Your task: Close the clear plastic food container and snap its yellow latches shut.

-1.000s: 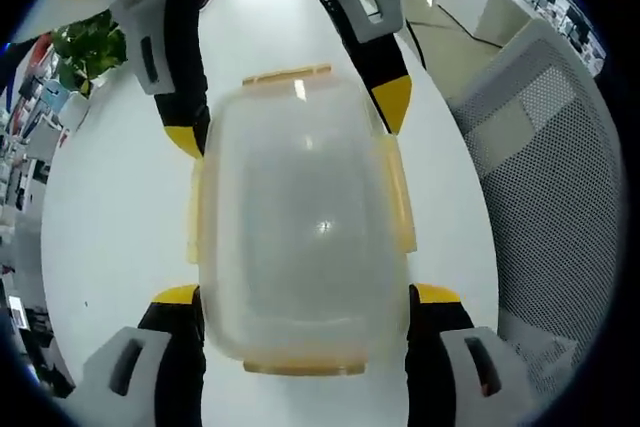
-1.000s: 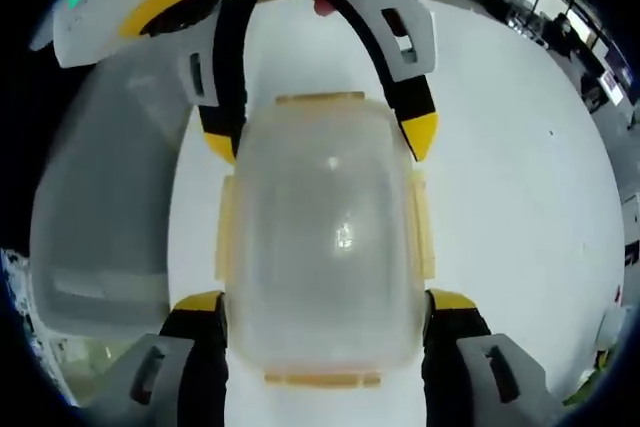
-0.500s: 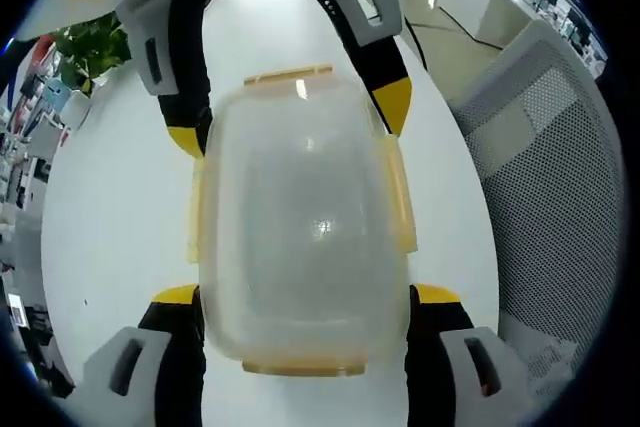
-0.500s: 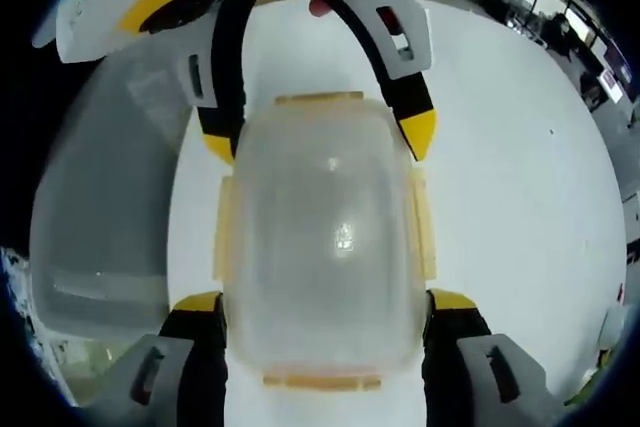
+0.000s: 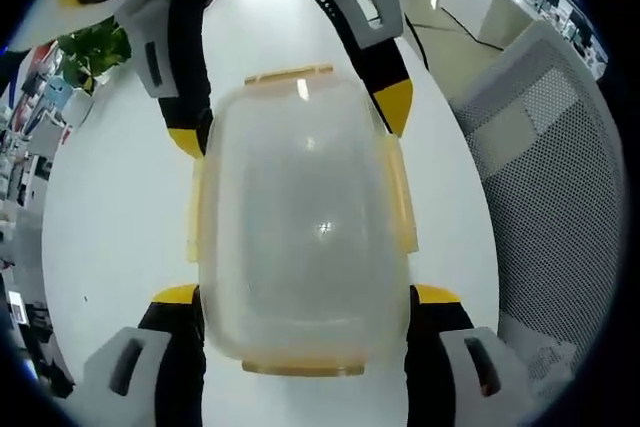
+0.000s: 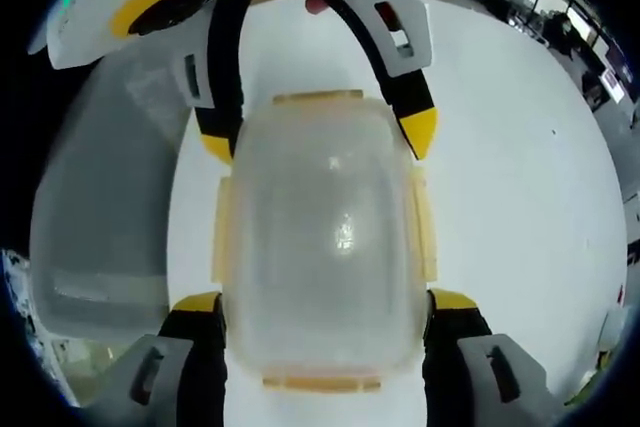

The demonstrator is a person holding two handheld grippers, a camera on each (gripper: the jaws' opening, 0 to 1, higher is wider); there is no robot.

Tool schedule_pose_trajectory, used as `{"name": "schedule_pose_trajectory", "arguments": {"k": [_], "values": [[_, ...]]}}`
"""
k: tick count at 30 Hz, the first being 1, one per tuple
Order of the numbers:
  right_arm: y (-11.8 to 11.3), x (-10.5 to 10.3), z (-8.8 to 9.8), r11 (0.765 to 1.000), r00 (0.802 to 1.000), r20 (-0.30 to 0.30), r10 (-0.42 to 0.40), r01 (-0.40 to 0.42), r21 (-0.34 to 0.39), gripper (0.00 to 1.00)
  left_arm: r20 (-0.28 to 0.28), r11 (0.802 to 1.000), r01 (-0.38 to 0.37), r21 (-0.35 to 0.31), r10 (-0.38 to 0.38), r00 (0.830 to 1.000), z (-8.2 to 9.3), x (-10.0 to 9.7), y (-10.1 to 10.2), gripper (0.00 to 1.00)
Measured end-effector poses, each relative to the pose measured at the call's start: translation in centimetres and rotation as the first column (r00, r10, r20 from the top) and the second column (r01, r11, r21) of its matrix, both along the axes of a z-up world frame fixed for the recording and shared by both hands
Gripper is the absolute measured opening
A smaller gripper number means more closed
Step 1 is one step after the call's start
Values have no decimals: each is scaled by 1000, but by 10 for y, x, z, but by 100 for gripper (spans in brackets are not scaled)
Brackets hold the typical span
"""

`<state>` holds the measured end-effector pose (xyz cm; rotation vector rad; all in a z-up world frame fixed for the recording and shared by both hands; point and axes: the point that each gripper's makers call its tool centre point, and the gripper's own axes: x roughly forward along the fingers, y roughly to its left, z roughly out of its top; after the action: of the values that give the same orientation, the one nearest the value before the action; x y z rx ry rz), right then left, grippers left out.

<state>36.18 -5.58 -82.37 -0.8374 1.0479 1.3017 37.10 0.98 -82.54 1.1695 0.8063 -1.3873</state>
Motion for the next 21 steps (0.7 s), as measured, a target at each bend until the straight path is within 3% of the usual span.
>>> {"name": "schedule_pose_trajectory", "arguments": {"k": [21], "values": [[35,6,-2,1000,1000,8,18,-18,2,82,1,1000,-31,5,31,1000,-1,3,35,83]]}}
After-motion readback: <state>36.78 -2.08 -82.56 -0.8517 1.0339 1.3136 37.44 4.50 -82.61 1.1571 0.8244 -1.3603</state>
